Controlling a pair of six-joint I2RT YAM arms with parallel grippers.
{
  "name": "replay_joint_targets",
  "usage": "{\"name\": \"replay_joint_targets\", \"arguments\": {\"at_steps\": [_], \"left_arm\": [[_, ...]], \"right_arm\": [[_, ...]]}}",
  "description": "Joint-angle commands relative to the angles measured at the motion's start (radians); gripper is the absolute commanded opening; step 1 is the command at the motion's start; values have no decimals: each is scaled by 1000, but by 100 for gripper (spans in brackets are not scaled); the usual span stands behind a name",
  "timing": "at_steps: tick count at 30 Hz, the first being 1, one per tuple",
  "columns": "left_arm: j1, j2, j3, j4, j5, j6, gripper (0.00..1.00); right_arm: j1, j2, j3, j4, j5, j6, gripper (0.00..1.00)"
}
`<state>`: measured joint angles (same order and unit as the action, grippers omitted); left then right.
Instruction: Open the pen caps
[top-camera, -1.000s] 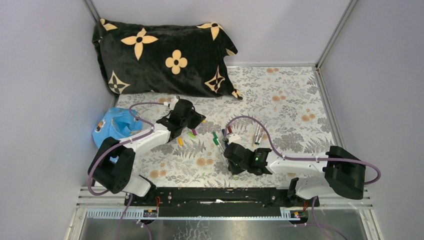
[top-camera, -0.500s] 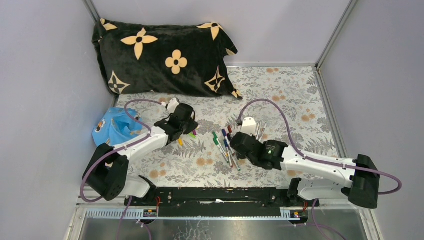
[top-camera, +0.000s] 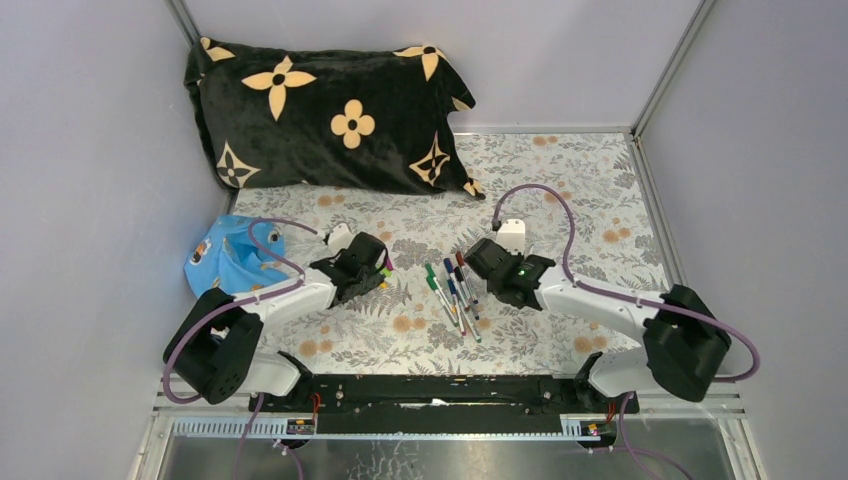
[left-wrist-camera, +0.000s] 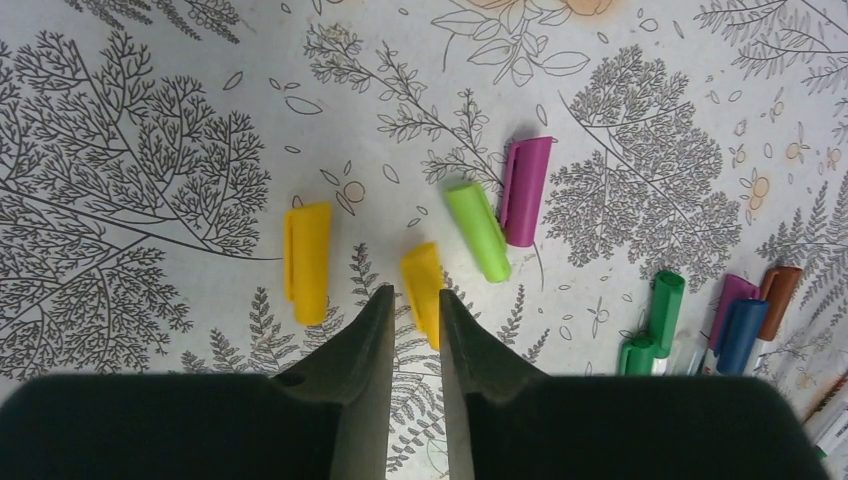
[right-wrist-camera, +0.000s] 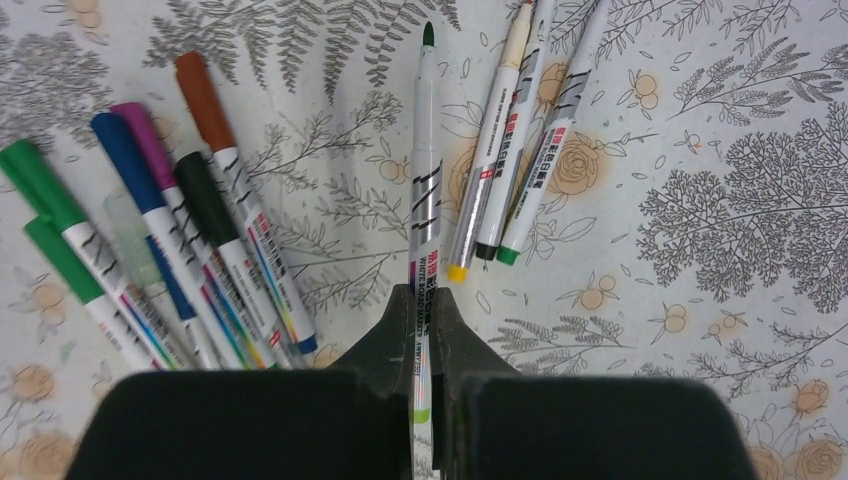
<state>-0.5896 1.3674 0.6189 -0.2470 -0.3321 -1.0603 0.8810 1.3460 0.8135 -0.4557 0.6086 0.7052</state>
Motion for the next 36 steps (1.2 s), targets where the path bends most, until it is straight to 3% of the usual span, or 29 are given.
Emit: {"name": "replay_joint_targets", "arguments": {"at_steps": [1, 13, 15, 17, 19, 22, 24, 29, 36], "left_arm": [[-9, 14, -12, 24, -49, -21, 29], [-9, 18, -30, 32, -66, -24, 32], [-9, 2, -32, 24, -73, -25, 32], [-9, -19, -35, 14, -81, -27, 33], [-8, -45, -35, 3, -86, -29, 34], [-9, -94, -36, -18, -98, -34, 46], [-8, -119, -36, -26, -98, -34, 52], [-10, -170, -30, -31, -70, -34, 57], [-19, -231, -31, -17, -34, -46, 57]], "right_arm": [[-45, 79, 28, 94, 8, -49, 0], [-126, 243, 44, 172, -44, -62, 0], [-129, 257, 48, 173, -43, -63, 4], [-131, 267, 53, 171, -42, -65, 14], [-131, 269, 59, 167, -39, -74, 30], [-131, 249, 68, 148, -35, -89, 47], [-131, 219, 71, 137, -27, -104, 52], [-125, 144, 85, 127, -53, -181, 55], [-103, 169, 133, 127, -222, -296, 51]]}}
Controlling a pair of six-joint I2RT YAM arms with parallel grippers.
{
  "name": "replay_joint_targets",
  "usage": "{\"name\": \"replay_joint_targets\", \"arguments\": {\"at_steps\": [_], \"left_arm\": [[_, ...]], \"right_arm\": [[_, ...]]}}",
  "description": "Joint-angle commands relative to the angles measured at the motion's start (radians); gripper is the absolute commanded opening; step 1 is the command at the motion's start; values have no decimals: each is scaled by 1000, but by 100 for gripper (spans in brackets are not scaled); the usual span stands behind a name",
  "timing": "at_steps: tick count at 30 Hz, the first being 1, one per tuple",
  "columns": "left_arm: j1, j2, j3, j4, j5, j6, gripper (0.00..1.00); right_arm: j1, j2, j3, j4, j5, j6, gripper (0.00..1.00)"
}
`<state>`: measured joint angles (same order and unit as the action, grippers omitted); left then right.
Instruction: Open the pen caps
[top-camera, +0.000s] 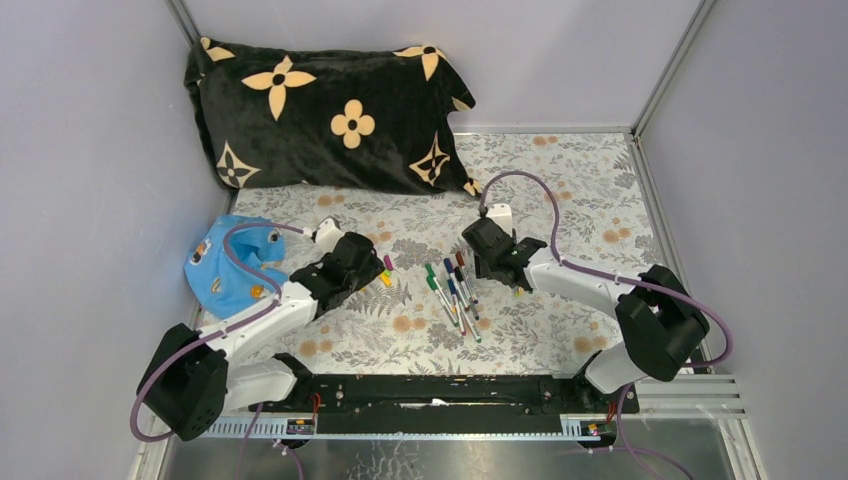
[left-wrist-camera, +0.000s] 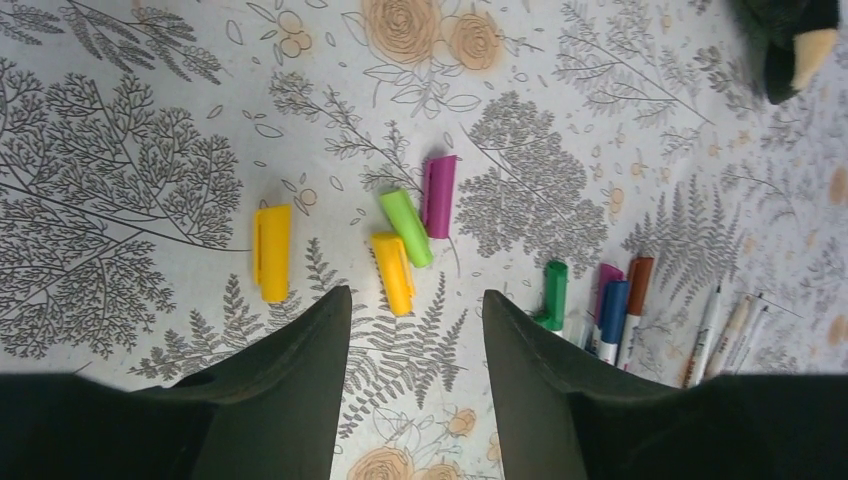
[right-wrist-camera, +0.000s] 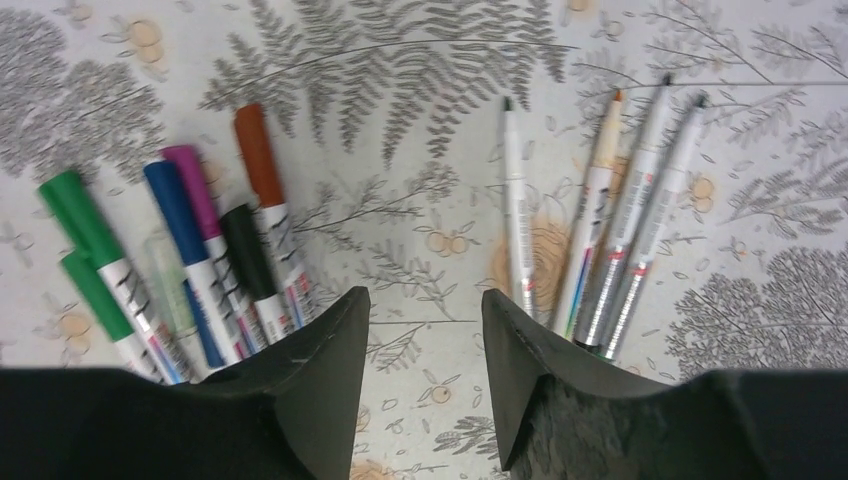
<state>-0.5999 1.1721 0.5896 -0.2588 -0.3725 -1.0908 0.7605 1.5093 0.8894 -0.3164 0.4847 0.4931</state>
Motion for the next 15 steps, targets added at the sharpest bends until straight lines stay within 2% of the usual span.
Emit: {"name": "replay_joint_targets", "arguments": {"at_steps": [1, 5, 15], "left_arm": [[-9, -41, -2, -4, 12, -15, 57], [-12, -50, 1, 4, 31, -19, 57], [-20, -47, 3, 18, 40, -26, 57]], "right_arm": [[21, 16, 62, -14, -114, -93, 50], [35, 53, 71, -7, -172, -121, 44], [52, 129, 95, 4, -247, -159, 42]]}}
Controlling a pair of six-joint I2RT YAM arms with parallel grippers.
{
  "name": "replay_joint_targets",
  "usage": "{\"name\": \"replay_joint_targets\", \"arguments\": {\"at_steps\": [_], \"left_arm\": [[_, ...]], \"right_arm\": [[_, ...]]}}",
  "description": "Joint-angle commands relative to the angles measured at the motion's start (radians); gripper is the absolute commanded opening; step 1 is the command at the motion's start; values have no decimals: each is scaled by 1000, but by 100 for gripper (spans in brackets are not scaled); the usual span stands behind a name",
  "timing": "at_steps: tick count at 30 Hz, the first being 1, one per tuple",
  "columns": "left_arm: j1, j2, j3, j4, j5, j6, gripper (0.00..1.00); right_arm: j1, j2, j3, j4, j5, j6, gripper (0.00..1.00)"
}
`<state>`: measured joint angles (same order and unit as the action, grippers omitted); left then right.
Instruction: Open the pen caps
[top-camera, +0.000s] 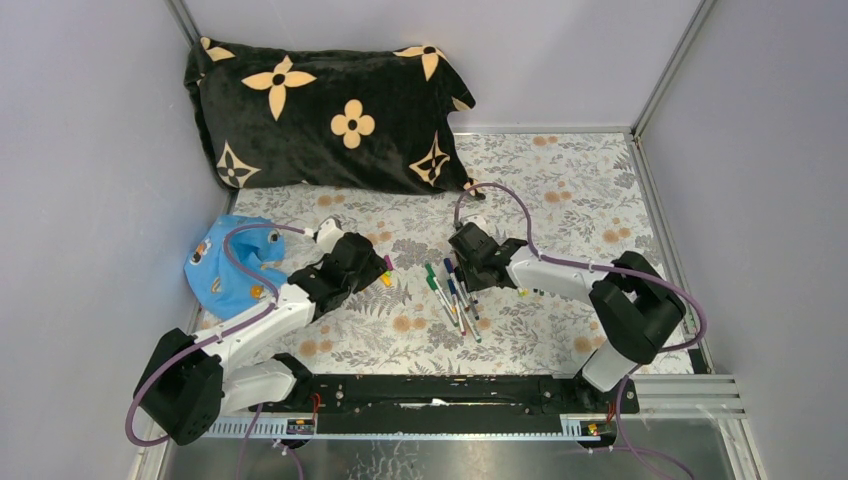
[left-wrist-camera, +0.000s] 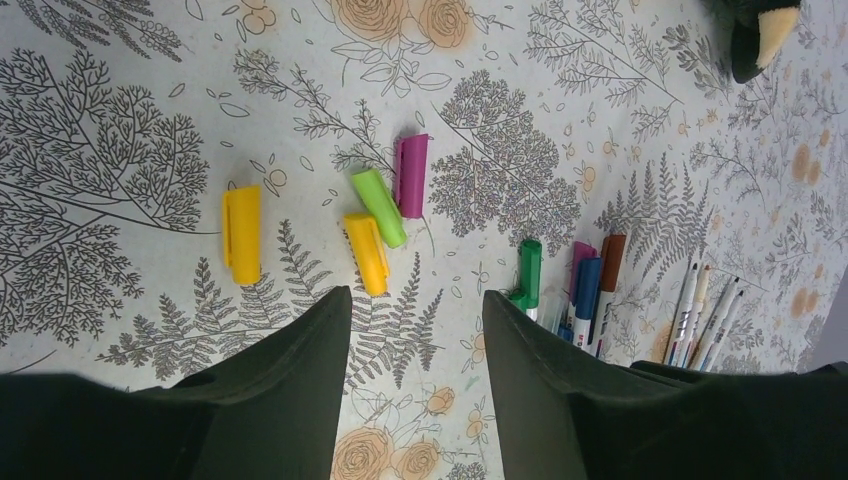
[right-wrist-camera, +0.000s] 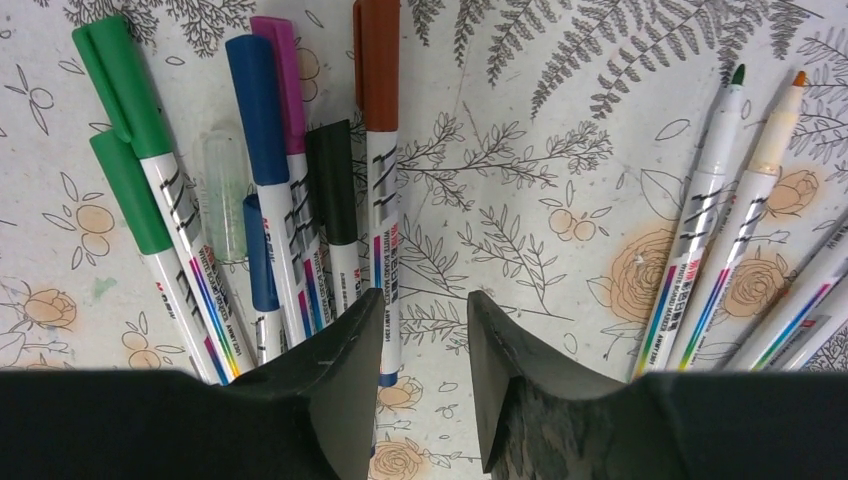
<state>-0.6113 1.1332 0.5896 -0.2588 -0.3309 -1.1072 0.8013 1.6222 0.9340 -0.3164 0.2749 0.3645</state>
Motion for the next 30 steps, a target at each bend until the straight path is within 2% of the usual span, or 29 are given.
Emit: {"name": "replay_joint_targets", "arguments": {"at_steps": [1, 11, 17, 20, 25, 30], "left_arm": [[-8, -6, 4, 19, -1, -10, 57], [-8, 8, 4, 30, -1, -4, 57], [-8, 13, 6, 37, -1, 0, 57], [-8, 16, 3, 42, 4, -2, 57], [-8, 11, -5, 63, 22, -4, 58], [-8, 9, -12, 143, 108, -1, 63]], "right_arm": [[13, 22, 52, 5, -39, -31, 42], [16, 73, 65, 14, -44, -35, 42], [16, 102, 51, 27, -48, -34, 36], [16, 115, 39, 33, -50, -29, 28], [16, 97, 15, 43, -53, -19, 0], [28, 13, 17, 16, -35, -30, 0]]}}
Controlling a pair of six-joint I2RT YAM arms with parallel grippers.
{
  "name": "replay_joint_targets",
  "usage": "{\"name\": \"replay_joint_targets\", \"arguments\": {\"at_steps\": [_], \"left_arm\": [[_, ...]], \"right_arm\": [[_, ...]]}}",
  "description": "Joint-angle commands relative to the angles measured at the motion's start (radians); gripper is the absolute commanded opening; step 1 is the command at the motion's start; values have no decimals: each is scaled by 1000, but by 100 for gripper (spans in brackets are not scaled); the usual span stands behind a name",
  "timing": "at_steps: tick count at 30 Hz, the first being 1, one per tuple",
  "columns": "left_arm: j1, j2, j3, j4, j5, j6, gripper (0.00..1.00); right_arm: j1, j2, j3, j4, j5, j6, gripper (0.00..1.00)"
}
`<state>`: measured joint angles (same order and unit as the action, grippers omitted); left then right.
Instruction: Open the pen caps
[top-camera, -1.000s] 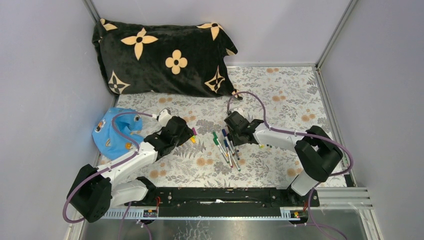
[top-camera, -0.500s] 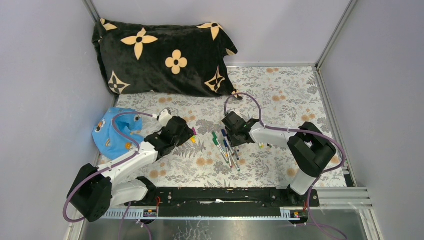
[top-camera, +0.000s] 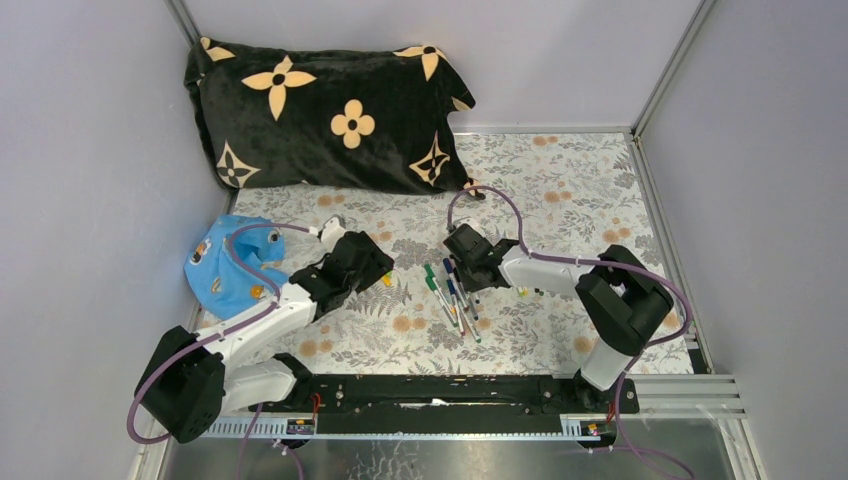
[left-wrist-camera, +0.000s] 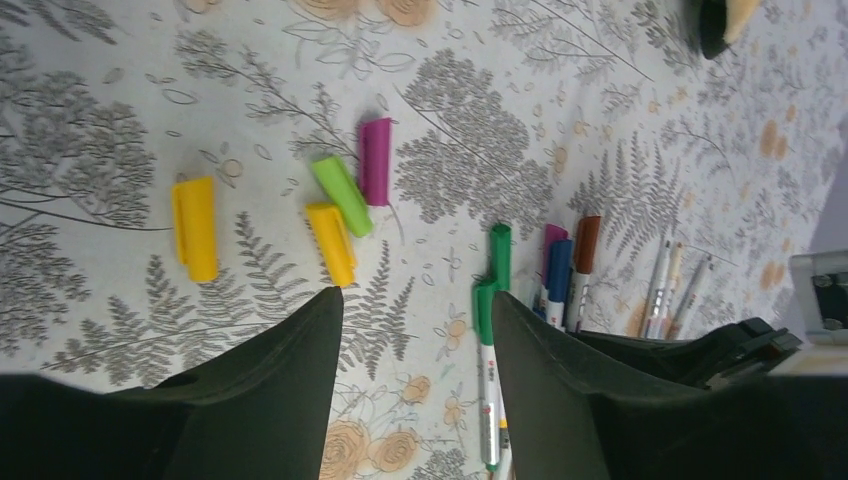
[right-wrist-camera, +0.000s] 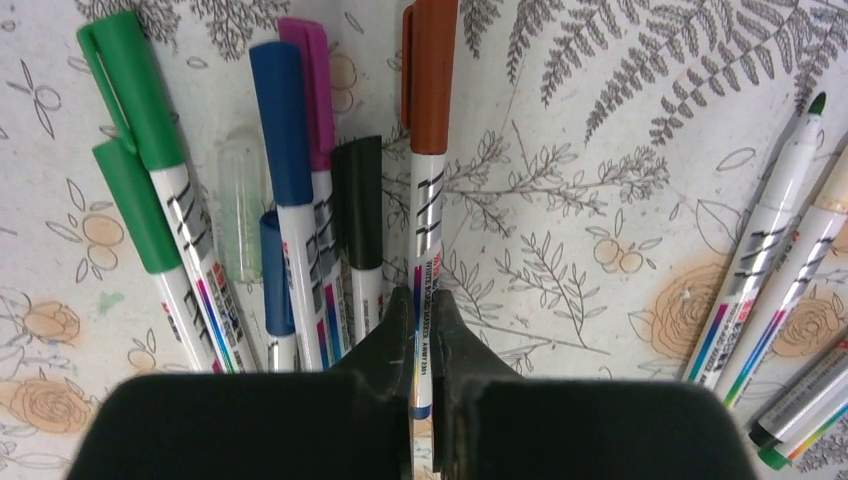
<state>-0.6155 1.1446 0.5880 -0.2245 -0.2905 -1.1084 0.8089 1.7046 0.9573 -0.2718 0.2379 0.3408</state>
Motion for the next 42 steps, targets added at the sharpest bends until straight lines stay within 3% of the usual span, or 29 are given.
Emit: {"name": "replay_joint_targets", "arguments": {"at_steps": [1, 13, 27, 30, 42], "left_arm": [[-4, 4, -5, 126, 89, 1, 64], [-27, 126, 33, 347, 310, -67, 65], [-87, 196, 53, 406, 295, -131, 64], [-93, 201, 51, 410, 295, -143, 60], [-100, 189, 28, 409, 233, -171, 27]], "right_arm": [[27, -89, 1, -45, 5, -9, 0], [151, -214, 91, -139, 3, 25, 0], [270, -195, 146, -134, 9, 79, 0], [273, -199, 144, -130, 12, 83, 0], [276, -212, 127, -117, 8, 91, 0]]}}
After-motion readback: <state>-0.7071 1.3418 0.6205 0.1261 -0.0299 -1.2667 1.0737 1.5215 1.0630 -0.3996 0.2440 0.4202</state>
